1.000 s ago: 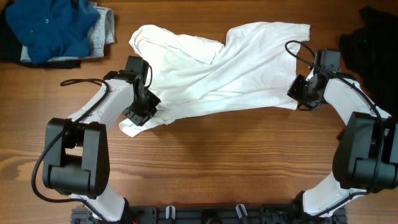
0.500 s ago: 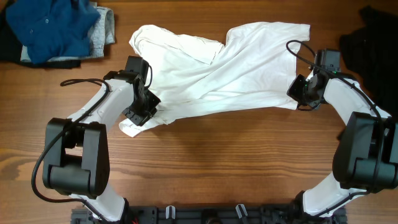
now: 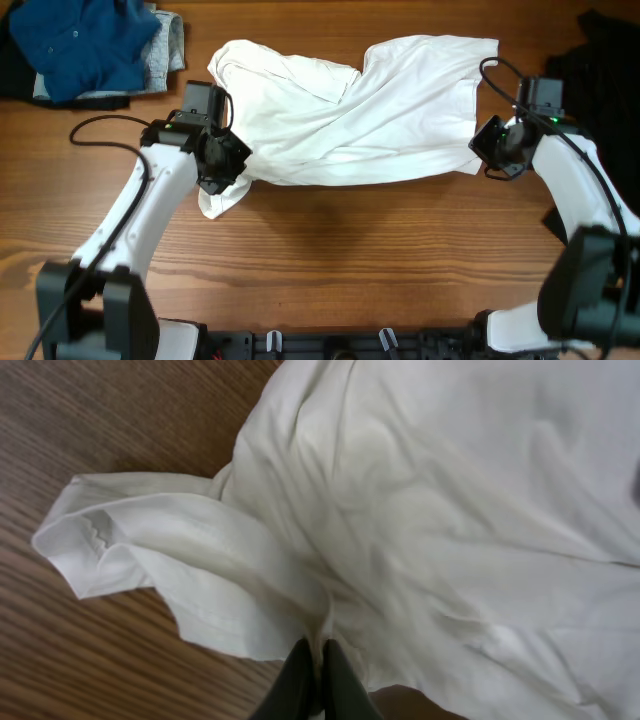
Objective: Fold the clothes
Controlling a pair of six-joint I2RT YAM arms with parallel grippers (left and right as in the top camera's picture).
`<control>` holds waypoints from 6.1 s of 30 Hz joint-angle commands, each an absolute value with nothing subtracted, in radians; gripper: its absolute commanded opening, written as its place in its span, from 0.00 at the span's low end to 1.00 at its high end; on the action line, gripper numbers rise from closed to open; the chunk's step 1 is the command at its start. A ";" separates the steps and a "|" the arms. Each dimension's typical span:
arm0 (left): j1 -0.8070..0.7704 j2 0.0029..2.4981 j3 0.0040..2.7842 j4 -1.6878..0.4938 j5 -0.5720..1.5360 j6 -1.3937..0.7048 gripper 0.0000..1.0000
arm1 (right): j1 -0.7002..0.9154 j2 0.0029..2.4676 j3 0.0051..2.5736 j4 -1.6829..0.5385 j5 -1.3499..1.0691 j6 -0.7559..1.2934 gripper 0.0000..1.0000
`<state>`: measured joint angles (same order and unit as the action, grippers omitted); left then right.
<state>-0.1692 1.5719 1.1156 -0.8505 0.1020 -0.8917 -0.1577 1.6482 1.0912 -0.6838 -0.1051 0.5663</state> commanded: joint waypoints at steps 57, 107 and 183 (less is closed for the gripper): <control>-0.490 1.323 1.126 -0.978 -0.167 -0.905 0.72 | -0.155 1.181 1.343 -1.157 0.201 0.758 0.98; -0.487 2.037 1.250 -0.078 0.332 -1.063 1.00 | -0.155 1.564 1.343 -0.590 -0.379 0.523 0.99; -0.360 2.078 1.250 -0.124 0.333 -1.168 0.04 | -0.307 2.235 1.657 -0.483 0.053 0.183 0.62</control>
<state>-0.3626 2.0628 1.2430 -0.1204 0.3241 -1.1587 -0.3210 2.1952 1.6356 -0.4980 0.0319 0.2111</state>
